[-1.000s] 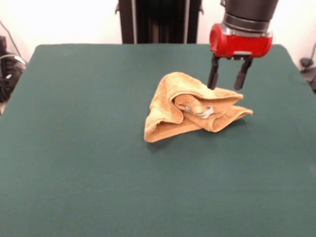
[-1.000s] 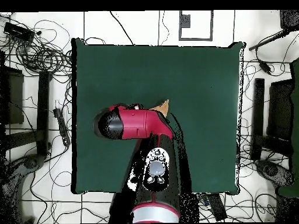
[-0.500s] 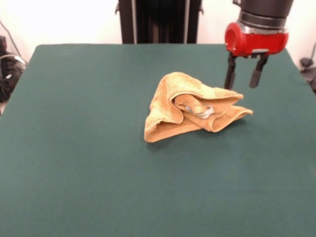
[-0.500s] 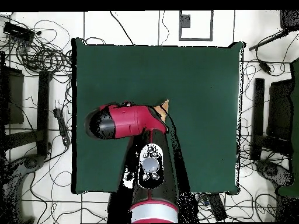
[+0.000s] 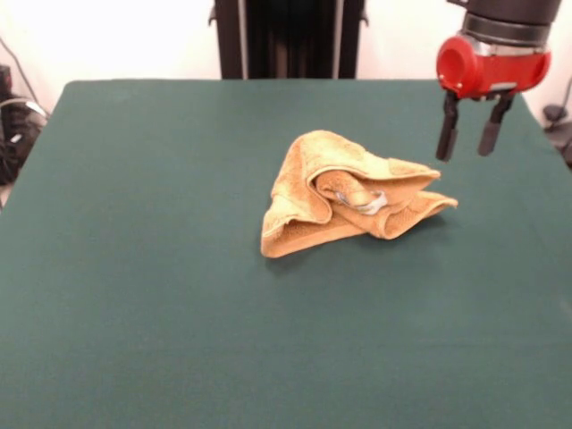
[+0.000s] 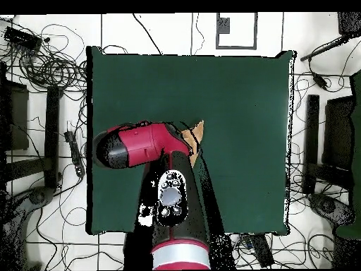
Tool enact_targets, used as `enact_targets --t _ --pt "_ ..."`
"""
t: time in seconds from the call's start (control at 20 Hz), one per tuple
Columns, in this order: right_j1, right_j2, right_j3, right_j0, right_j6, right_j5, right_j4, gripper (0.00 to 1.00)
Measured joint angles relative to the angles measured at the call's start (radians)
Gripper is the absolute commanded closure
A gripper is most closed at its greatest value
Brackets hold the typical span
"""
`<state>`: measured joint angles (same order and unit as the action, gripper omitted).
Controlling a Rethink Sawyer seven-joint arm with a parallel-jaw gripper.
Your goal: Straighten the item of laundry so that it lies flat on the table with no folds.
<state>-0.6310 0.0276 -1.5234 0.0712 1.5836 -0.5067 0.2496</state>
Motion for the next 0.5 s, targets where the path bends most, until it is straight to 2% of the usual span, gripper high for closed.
enact_targets --t 0.5 --pt "-0.015 0.101 0.000 -0.057 0.000 -0.020 0.084 0.00"
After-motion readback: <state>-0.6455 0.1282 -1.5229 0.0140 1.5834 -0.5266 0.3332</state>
